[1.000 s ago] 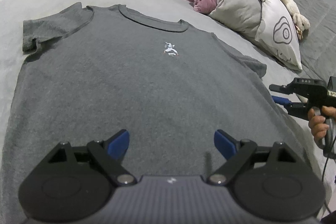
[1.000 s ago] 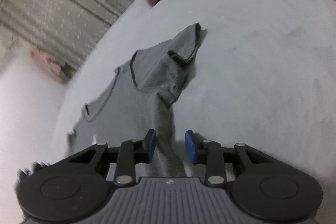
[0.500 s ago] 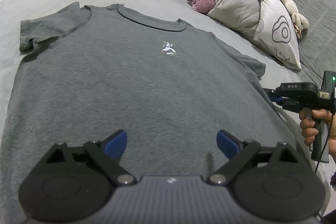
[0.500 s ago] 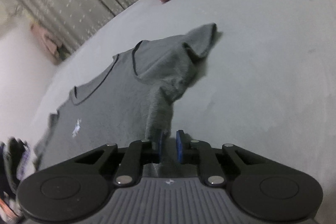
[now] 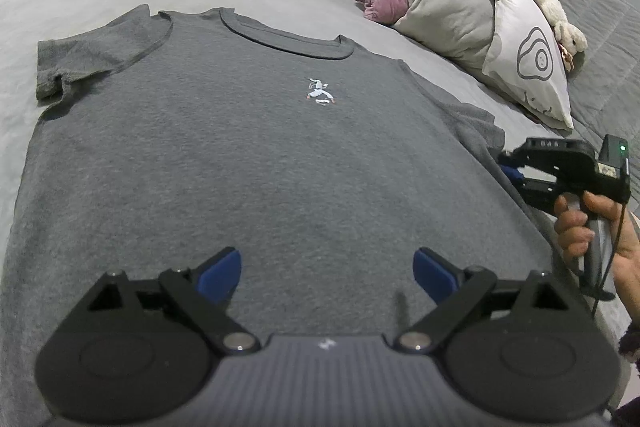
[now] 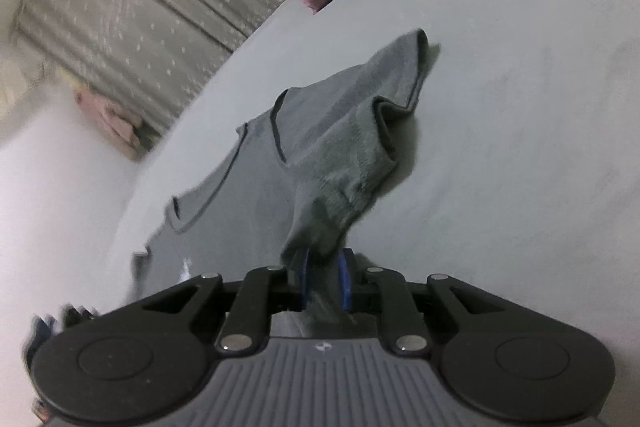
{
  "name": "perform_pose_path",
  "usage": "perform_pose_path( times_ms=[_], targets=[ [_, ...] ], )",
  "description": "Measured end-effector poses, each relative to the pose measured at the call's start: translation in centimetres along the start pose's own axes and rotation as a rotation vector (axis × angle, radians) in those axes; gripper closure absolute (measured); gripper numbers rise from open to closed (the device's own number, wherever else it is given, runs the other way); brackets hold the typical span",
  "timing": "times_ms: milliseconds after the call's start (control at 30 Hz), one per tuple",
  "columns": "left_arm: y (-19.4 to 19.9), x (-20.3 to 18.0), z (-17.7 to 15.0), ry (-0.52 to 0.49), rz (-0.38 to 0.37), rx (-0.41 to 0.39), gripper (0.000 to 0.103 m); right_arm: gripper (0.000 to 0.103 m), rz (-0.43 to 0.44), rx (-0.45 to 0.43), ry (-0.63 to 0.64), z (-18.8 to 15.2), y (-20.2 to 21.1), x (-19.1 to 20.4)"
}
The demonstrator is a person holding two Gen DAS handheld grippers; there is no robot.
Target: Fold clothes
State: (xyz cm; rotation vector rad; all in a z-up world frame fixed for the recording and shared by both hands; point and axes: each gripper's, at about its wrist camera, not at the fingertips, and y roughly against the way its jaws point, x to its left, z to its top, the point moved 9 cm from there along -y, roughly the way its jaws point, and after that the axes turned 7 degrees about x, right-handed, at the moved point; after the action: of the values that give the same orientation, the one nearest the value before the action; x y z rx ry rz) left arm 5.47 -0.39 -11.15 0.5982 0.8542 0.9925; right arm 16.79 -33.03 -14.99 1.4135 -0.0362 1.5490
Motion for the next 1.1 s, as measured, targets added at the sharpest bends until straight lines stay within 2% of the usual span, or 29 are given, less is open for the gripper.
perform_pose_path(
  times_ms=[100, 167, 200, 233, 300, 333, 400, 433, 533, 600, 667, 767, 867, 1000, 1033, 1100],
  targets=[
    [-0.1, -0.1, 0.0, -0.003, -0.002, -0.001, 0.008, 0.087, 0.077, -0.008, -0.077, 0.3, -0.4, -0.4],
    [-0.1, 0.0, 0.0, -0.005, -0.003, -0.001, 0.007, 0.100, 0.125, -0.033, -0.134, 0.8, -0.3, -0.7],
    [-0.2, 0.0, 0.0, -0.007, -0.003, -0.001, 0.007, 0.100, 0.117, -0.053, -0.135, 1.1, 0.0, -0.8],
    [-0.2, 0.0, 0.0, -0.008, -0.004, 0.000, 0.007, 0.100, 0.068, -0.120, -0.107, 2.0, 0.9, -0.8],
    [-0.2, 0.0, 0.0, -0.008, -0.006, 0.001, 0.007, 0.102, -0.050, -0.198, -0.027, 3.3, 2.2, -0.7],
    [-0.2, 0.0, 0.0, -0.009, -0.007, 0.001, 0.007, 0.102, -0.147, -0.237, 0.033, 4.0, 2.9, -0.7],
    [-0.2, 0.0, 0.0, -0.012, -0.007, 0.002, 0.007, 0.102, -0.201, -0.254, 0.048, 4.4, 3.3, -1.1],
    [-0.2, 0.0, 0.0, -0.014, -0.005, 0.002, 0.007, 0.102, -0.202, -0.257, 0.024, 4.6, 3.5, -1.5],
    [-0.2, -0.1, 0.0, -0.017, -0.001, 0.001, 0.007, 0.095, -0.166, -0.234, -0.024, 4.8, 3.5, -2.1],
    [-0.2, -0.2, 0.0, -0.017, 0.000, 0.000, 0.007, 0.083, -0.142, -0.215, -0.043, 4.9, 3.4, -2.2],
    [-0.2, -0.2, 0.0, -0.018, 0.002, -0.001, 0.007, 0.061, -0.118, -0.209, -0.065, 5.2, 3.1, -2.1],
    [-0.2, -0.3, -0.1, -0.023, 0.007, -0.005, 0.006, 0.059, -0.070, -0.221, -0.157, 6.4, 2.6, -3.3],
    [-0.3, -0.3, -0.1, -0.025, 0.010, -0.013, 0.005, 0.059, -0.006, -0.242, -0.266, 8.3, 1.6, -4.6],
    [-0.5, -0.2, 0.1, -0.024, 0.004, -0.023, 0.005, 0.062, -0.073, -0.244, -0.214, 10.9, -0.4, -4.3],
    [-0.5, -0.1, 0.1, -0.024, -0.001, -0.024, 0.005, 0.066, -0.111, -0.243, -0.167, 11.7, -1.3, -3.9],
    [-0.5, 0.0, 0.2, -0.028, -0.007, -0.025, 0.005, 0.086, -0.165, -0.242, -0.106, 12.6, -2.3, -3.6]
  ],
)
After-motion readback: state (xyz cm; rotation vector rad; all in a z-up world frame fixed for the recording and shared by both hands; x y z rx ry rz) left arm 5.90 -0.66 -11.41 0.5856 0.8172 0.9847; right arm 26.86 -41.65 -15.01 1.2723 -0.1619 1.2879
